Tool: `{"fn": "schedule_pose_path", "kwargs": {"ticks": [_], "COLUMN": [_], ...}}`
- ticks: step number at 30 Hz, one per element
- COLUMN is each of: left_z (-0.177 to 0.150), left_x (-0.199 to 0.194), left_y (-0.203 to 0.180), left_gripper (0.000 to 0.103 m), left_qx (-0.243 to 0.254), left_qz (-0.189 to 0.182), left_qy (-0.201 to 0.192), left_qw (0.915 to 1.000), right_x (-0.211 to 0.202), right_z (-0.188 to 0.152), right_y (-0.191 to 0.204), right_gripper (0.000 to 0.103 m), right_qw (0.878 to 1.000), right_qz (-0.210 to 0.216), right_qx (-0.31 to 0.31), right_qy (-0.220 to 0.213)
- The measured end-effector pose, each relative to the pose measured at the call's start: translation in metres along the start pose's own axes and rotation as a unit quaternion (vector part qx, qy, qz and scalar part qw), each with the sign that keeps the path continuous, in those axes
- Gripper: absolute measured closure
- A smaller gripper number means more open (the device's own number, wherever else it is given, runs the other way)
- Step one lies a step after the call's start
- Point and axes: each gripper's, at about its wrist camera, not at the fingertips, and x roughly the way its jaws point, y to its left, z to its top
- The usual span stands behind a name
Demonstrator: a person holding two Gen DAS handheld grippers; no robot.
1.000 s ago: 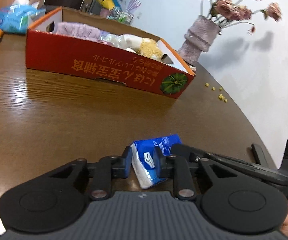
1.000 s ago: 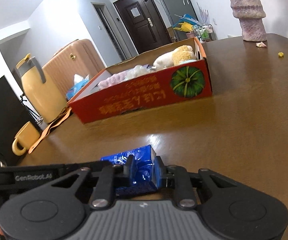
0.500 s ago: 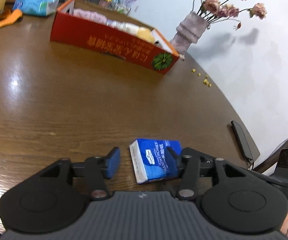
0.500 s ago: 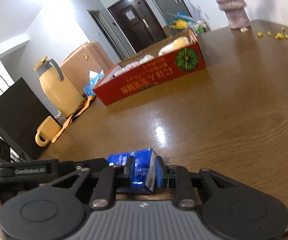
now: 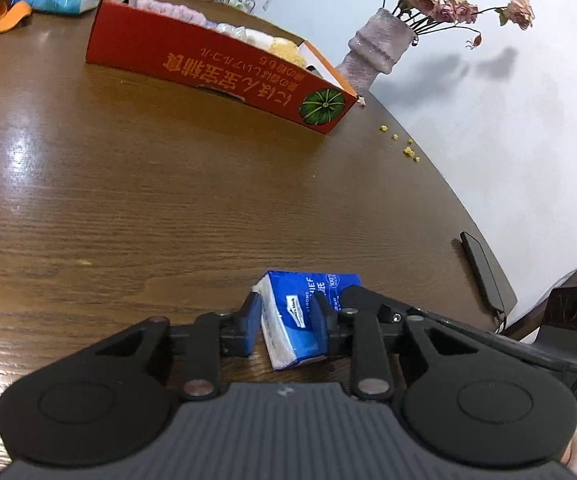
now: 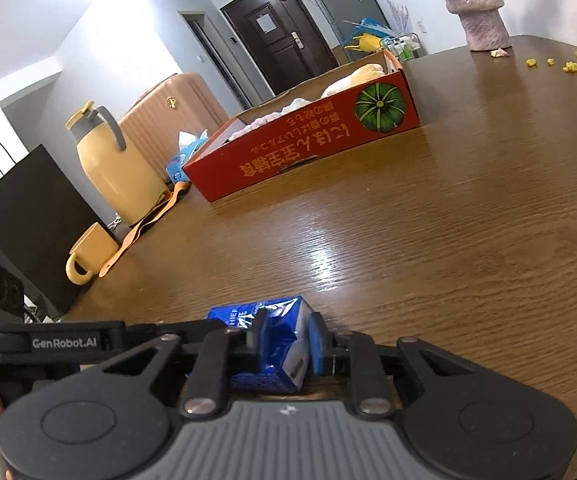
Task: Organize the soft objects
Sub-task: 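Carry the tissue pack into the red box and open both grippers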
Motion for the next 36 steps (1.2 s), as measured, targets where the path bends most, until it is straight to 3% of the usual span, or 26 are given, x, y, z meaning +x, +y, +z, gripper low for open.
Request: {"fn": "schedule_pose_path", "kwargs": {"ticks": [4, 8, 11, 13, 16, 20, 25, 28, 31, 34, 36], "left_z": [0.002, 0.03, 0.085, 0.131, 0.209, 0.278, 0.292, 0.285, 0.285, 0.288, 0.291], "left_x": [-0.003, -0.002, 0.001, 0.012, 0.051, 0.119, 0.184, 0.192, 0.191, 0.206, 0.209], "left_y": [-0.005, -0.011, -0.023, -0.03, -0.028, -0.01, 0.012, 0.021, 0.02, 0.02, 0.019], "left_gripper": [0.082, 0.085, 0.085, 0.085, 0.085, 0.085, 0.085, 0.085, 0.085, 0.086, 0.086], "left_qx": [0.03, 0.055, 0.089, 0.109, 0.109, 0.1, 0.111, 0.121, 0.139, 0.139, 0.126], "left_qz": [0.003, -0.002, -0.012, -0.015, -0.013, 0.007, 0.068, 0.081, 0.088, 0.104, 0.109], "left_qy": [-0.018, -0.043, -0.081, -0.095, -0.078, -0.048, 0.002, 0.036, 0.042, 0.046, 0.041], "left_qw": [0.9994, 0.9975, 0.9927, 0.9894, 0.9909, 0.9938, 0.9915, 0.9886, 0.9854, 0.9837, 0.9852], "right_x": [0.003, 0.006, 0.01, 0.02, 0.05, 0.115, 0.191, 0.211, 0.212, 0.232, 0.236], "right_z": [0.003, 0.025, 0.071, 0.12, 0.188, 0.258, 0.276, 0.269, 0.265, 0.262, 0.261], "right_y": [-0.002, 0.001, 0.008, 0.011, 0.003, -0.012, -0.031, -0.041, -0.039, -0.037, -0.039], "right_gripper": [0.085, 0.086, 0.086, 0.086, 0.086, 0.087, 0.088, 0.088, 0.088, 0.088, 0.088], "right_qw": [1.0, 0.999, 0.997, 0.993, 0.991, 0.987, 0.987, 0.989, 0.99, 0.984, 0.983], "right_qz": [0.004, -0.003, -0.007, -0.015, -0.032, -0.079, -0.109, -0.113, -0.107, -0.136, -0.139], "right_qx": [0.006, 0.001, -0.036, -0.064, -0.067, -0.088, -0.108, -0.092, -0.085, -0.107, -0.109], "right_qy": [-0.009, -0.034, -0.074, -0.101, -0.11, -0.105, -0.048, 0.004, 0.024, 0.05, 0.04]}}
